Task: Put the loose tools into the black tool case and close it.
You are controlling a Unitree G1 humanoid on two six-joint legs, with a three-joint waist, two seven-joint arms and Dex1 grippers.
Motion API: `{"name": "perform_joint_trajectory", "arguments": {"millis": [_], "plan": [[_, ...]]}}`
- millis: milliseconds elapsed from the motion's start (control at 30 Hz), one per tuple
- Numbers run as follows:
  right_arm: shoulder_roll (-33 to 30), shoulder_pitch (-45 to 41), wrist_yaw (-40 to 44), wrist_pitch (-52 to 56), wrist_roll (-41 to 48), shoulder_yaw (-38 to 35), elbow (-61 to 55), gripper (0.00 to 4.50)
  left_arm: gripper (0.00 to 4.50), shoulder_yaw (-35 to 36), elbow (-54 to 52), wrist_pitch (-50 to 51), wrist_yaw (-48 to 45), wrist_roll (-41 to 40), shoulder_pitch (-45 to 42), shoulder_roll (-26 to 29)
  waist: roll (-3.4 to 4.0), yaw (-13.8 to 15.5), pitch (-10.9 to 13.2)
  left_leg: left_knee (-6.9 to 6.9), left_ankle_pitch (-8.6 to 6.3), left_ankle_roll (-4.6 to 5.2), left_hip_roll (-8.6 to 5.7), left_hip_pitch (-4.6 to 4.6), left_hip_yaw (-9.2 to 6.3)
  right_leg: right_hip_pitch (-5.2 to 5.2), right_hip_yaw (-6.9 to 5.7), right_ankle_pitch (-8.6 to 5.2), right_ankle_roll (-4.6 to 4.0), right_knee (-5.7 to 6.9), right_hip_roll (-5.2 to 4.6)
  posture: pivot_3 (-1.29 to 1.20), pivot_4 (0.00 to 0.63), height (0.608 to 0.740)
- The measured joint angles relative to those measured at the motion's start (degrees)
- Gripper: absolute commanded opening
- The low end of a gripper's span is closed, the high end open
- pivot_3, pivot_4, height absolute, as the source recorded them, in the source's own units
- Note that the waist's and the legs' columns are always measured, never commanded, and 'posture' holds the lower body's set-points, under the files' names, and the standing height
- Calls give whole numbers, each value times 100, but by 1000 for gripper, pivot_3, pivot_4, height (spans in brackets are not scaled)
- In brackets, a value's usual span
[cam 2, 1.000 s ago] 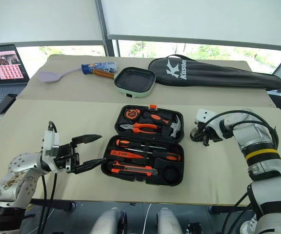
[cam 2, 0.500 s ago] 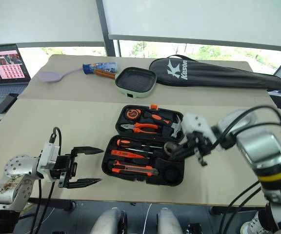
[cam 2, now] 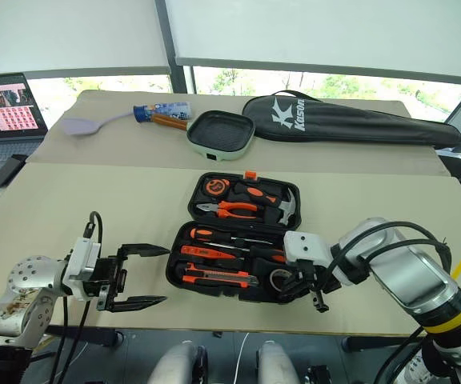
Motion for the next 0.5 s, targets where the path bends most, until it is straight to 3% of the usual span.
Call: {"name": "perform_joint_trajectory", "arguments": {"millis": [233, 367, 433, 500], "plan": [[87, -151, 120, 223, 321, -111, -9, 2546, 4500, 55, 332, -65, 58, 32, 1, -65, -6, 1, 2, -1, 0, 0, 2, -1, -4, 0, -1, 0, 0, -1, 1, 0, 150, 740], [141, -127, 378, 93, 937, -646, 22, 2546, 4500, 125, 489, 46, 565, 97, -44, -117, -9, 15, 4, 2, 0, 0, 0, -1, -7, 3, -1, 1, 1, 0, -1, 0, 150, 740], [-58, -129, 505, 94, 1228, -1184, 267, 2647, 3978, 285, 619, 335, 871, 79, -121, -111, -14, 28, 5, 5, 0, 0, 0, 0, -8, 7, -3, 1, 2, 0, -2, 0, 150, 740], [-40, -133, 371, 56, 1333, -1722, 732, 2160, 3321, 391, 827, 573, 1263, 111, -311, -104, -27, 32, 5, 6, 0, 0, 1, 3, -9, 10, -6, 2, 1, 0, 0, 0, 150, 740]]}}
